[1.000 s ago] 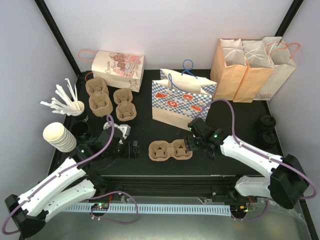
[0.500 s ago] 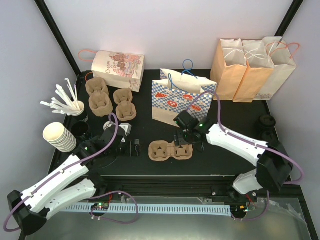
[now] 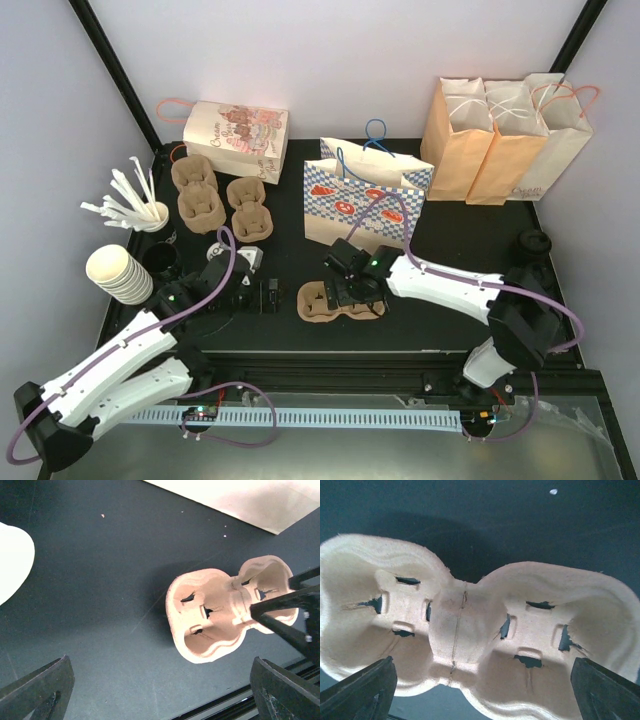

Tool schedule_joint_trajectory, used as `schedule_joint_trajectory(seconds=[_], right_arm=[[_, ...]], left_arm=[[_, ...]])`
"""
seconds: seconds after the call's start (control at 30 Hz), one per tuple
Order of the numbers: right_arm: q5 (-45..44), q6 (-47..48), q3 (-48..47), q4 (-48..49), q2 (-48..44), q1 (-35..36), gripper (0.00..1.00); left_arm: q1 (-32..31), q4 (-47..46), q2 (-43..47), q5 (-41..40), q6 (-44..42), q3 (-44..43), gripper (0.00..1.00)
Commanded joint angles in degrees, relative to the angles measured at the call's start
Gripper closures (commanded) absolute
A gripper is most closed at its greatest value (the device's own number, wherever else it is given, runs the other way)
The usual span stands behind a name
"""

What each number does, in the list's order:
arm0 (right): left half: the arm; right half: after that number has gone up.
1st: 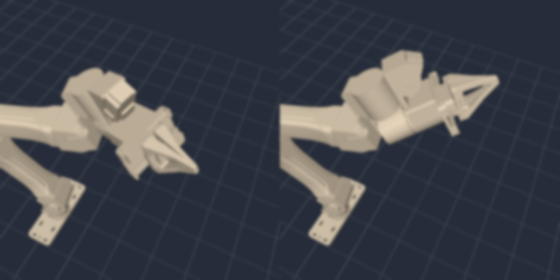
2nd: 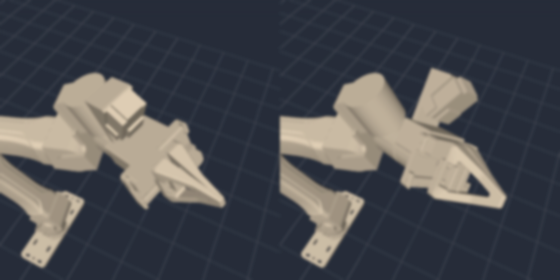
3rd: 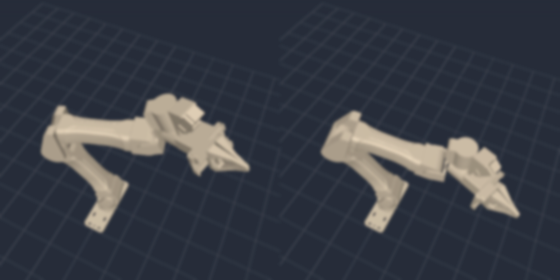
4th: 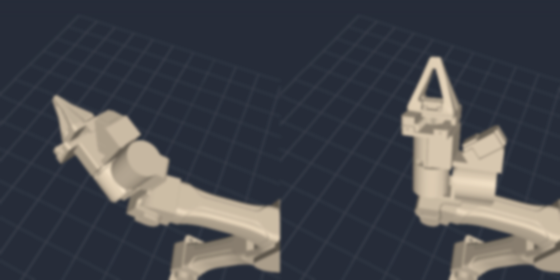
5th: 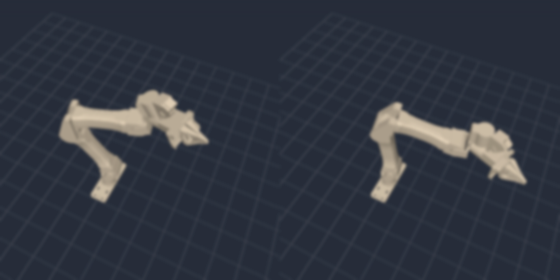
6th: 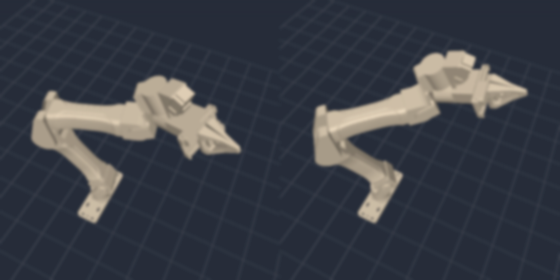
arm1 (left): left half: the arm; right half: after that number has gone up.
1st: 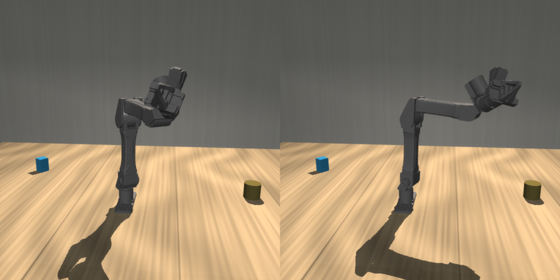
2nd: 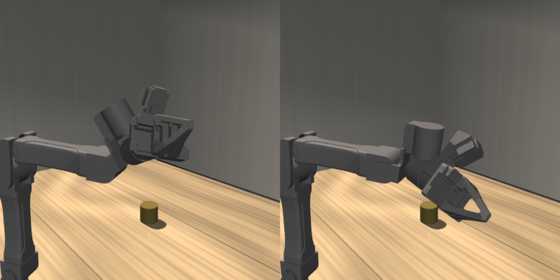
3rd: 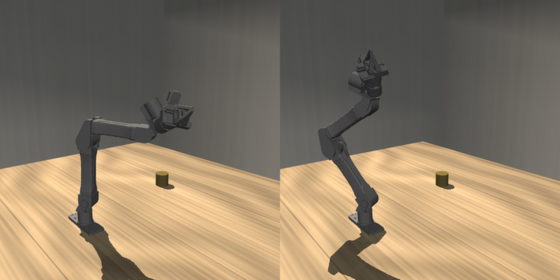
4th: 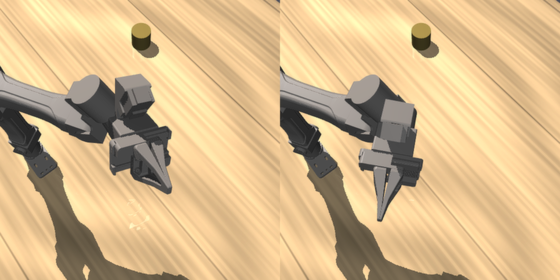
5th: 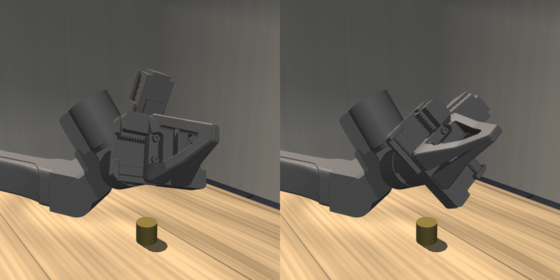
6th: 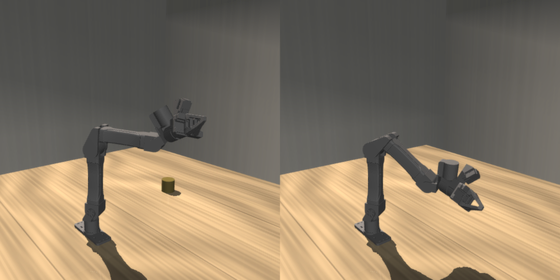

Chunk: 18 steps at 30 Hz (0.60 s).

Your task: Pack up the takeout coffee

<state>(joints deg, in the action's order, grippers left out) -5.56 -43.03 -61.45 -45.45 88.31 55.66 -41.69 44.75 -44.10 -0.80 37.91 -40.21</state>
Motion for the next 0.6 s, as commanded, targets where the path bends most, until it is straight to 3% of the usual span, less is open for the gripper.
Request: schedule_joint_trajectory(seconds=[0.0,0.57], right_arm=[[-2.6,-3.2,-2.5,-0.1,2.9,1.9,0.04],[-2.0,-6.1,-4.2,2.7,11.4,2.7,0.21]], left_arm=[[0.3,0.7,1.9,0.0,-0.1,0.2,0.01],[0.3,1.7,7.4,-1.2,0.9,2.0,0.01]])
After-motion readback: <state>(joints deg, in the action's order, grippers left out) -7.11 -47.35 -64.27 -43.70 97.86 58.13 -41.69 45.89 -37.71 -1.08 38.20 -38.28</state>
